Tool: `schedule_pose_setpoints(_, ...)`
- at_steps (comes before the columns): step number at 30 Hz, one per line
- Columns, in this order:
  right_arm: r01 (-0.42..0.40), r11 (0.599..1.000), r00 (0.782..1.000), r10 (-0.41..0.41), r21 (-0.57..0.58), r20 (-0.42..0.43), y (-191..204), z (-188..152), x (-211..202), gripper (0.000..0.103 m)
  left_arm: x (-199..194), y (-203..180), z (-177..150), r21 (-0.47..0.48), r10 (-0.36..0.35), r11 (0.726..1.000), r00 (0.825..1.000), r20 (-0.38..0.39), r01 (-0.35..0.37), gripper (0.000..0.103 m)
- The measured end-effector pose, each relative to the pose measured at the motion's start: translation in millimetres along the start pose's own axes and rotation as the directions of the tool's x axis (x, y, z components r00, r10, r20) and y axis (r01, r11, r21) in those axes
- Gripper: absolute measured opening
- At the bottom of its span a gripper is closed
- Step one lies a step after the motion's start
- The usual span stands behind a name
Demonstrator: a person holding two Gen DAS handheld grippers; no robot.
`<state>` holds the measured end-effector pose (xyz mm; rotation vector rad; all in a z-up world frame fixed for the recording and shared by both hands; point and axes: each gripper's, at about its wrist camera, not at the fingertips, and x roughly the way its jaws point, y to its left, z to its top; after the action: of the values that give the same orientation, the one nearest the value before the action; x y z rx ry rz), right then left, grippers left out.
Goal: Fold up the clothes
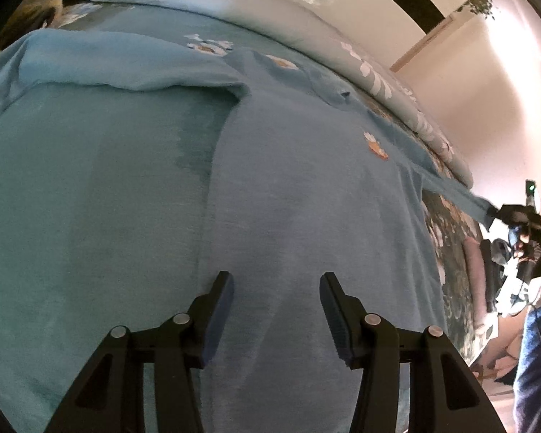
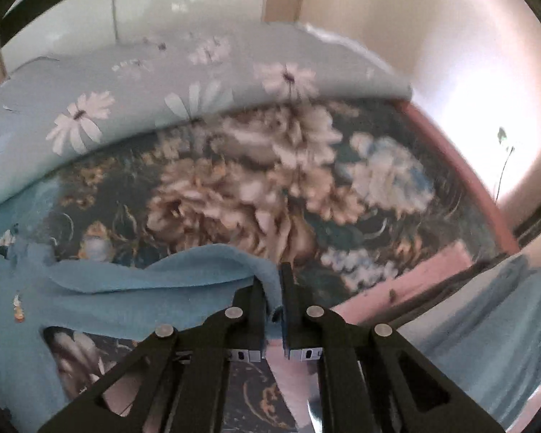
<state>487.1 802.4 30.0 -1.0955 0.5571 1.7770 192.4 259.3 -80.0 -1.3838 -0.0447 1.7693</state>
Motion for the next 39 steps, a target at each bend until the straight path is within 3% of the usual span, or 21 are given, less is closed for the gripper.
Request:
schedule_pose_setpoints(2,0.001,1.0,0.999,-0.001,0.016,-0.043,1,-3,11,0.006,-1,2,0,-0.006,-0.005,1.0,1.0,0.0,0.005,0.054)
schedule_pose_setpoints(4,0.01,0.999,0.999,-0.008,0.032,-0.045,-1,-4,17,0.014,-1,2,-1,-0.004,-0.005,1.0,1.0,0.0,0.005,0.054)
schedule_pose_setpoints(6,0.047,0.997,0.999,-0.045,0.059,-0.028,-6,-2,17,0.03,-2,3,-1,-0.005,-0.007,1.0,1.0,0.0,0.007,0.054)
schedule_pose_setpoints(8,0.077,0.993,0.997,-0.077,0.089,-0.013,-13,2,14,0.037,-2,4,1,-0.009,-0.01,1.0,1.0,0.004,0.01,0.054)
schedule_pose_setpoints(11,0.05,0.992,0.998,-0.055,0.118,0.04,-15,3,2,0.037,-7,8,5,-0.015,-0.014,1.0,1.0,0.025,0.014,0.054)
schedule_pose_setpoints(15,-0.024,0.999,0.99,0.019,0.033,0.143,18,-18,-22,0.045,-30,20,21,-0.039,-0.013,0.999,0.994,0.109,0.017,0.054)
schedule_pose_setpoints(19,-0.146,0.983,0.973,0.163,-0.108,0.163,72,-54,-32,0.051,-58,57,53,-0.143,0.038,0.99,0.971,0.235,-0.003,0.054)
schedule_pose_setpoints(24,-0.325,0.91,0.939,0.344,-0.257,0.028,144,-109,-22,0.051,-76,141,87,-0.382,0.143,0.924,0.936,0.321,-0.011,0.057)
schedule_pose_setpoints(28,-0.383,0.881,0.916,0.4,-0.276,0.005,170,-133,-22,0.051,-76,192,104,-0.503,0.209,0.864,0.921,0.328,-0.017,0.057)
schedule_pose_setpoints(30,-0.396,0.878,0.911,0.412,-0.267,0.003,176,-138,-23,0.051,-69,205,112,-0.534,0.209,0.845,0.922,0.326,-0.002,0.057)
schedule_pose_setpoints(34,-0.413,0.872,0.905,0.425,-0.263,-0.01,185,-144,-27,0.051,-51,221,122,-0.589,0.158,0.802,0.916,0.369,0.099,0.056)
schedule_pose_setpoints(35,-0.414,0.871,0.905,0.426,-0.266,-0.013,186,-145,-28,0.051,-50,221,124,-0.589,0.168,0.803,0.912,0.373,0.093,0.052)
schedule_pose_setpoints(37,-0.404,0.873,0.909,0.417,-0.274,-0.011,189,-149,-32,0.051,-47,220,129,-0.589,0.187,0.804,0.905,0.382,0.082,0.028)
schedule_pose_setpoints(38,-0.404,0.873,0.909,0.417,-0.274,-0.013,190,-150,-32,0.051,-45,220,132,-0.589,0.197,0.805,0.901,0.387,0.077,0.007)
schedule_pose_setpoints(39,-0.405,0.872,0.909,0.417,-0.273,-0.016,191,-151,-32,0.051,-43,219,135,-0.589,0.207,0.805,0.897,0.391,0.071,0.005)
